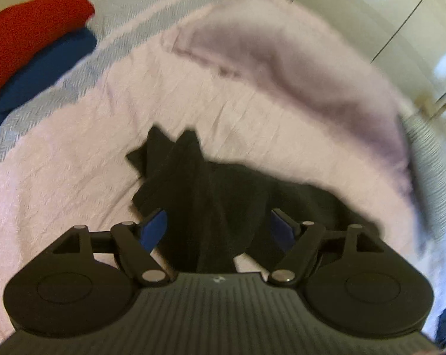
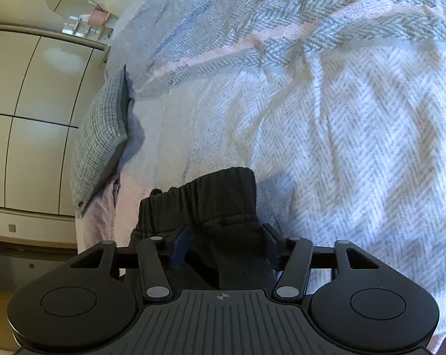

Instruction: Fold clothes

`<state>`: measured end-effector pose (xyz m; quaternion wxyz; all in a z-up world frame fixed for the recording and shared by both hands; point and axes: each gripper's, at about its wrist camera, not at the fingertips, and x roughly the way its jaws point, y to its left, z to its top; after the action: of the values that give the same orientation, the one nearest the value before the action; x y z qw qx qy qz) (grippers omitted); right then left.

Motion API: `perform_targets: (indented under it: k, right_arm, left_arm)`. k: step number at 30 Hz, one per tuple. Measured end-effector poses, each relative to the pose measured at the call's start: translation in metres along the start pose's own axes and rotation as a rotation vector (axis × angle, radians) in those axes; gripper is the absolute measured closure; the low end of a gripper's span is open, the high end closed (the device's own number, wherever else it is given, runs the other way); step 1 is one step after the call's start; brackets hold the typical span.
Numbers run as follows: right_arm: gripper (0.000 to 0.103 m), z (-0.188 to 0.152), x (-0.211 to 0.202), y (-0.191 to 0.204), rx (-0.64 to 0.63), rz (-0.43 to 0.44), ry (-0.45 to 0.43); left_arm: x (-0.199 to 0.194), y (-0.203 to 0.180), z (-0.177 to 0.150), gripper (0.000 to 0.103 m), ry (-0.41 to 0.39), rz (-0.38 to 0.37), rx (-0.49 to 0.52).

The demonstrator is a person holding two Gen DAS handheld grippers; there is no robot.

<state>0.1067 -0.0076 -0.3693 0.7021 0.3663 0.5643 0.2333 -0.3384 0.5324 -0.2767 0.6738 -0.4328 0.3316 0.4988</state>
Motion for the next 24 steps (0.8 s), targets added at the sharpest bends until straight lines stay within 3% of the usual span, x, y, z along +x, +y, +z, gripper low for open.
perform_targets:
  k: [2,3,4,5,6,9,11,16,19,21,23,24]
  right_arm:
    - [0.041,0.0,0.008,-0.004,0.01,0.007,0.031]
    - [0.042,0.001,0.011,-0.005,0.017,0.013,0.042]
    - [0.042,0.0,0.012,-0.005,0.023,0.028,0.044]
    - [0.062,-0.001,0.012,-0.006,0.029,0.043,0.047]
    - [0.093,0.0,0.012,-0.003,0.031,0.06,0.044]
    - [0.096,0.01,0.006,0.019,0.01,0.127,0.007]
    - [0.097,0.021,-0.004,0.053,-0.051,0.208,-0.024]
    - [0.098,0.042,-0.028,0.149,-0.194,0.424,-0.073]
    - [0.098,0.037,-0.054,0.179,-0.271,0.546,-0.09]
    - [0.098,0.03,-0.073,0.177,-0.312,0.562,-0.093]
    - [0.098,0.02,-0.084,0.153,-0.323,0.475,-0.08]
    - [0.098,0.015,-0.088,0.138,-0.324,0.417,-0.072]
  left_arm:
    - [-0.005,0.002,0.003,0.056,-0.012,-0.016,0.001]
    - [-0.009,0.004,0.004,0.083,-0.023,-0.028,0.0]
    - [-0.013,0.005,0.005,0.095,-0.033,-0.041,-0.002]
    - [-0.018,0.007,0.007,0.095,-0.044,-0.054,-0.004]
    - [-0.022,0.009,0.008,0.096,-0.055,-0.067,-0.006]
    - [-0.035,0.014,0.013,0.097,-0.087,-0.105,-0.011]
    - [-0.043,0.017,0.015,0.098,-0.108,-0.131,-0.014]
    - [-0.121,0.062,0.013,0.099,-0.305,-0.22,-0.111]
    - [-0.169,0.089,0.012,0.099,-0.428,-0.274,-0.172]
    - [-0.192,0.112,0.0,0.098,-0.469,-0.289,-0.207]
    - [-0.181,0.137,-0.035,0.097,-0.403,-0.235,-0.19]
    - [-0.166,0.147,-0.054,0.095,-0.331,-0.184,-0.18]
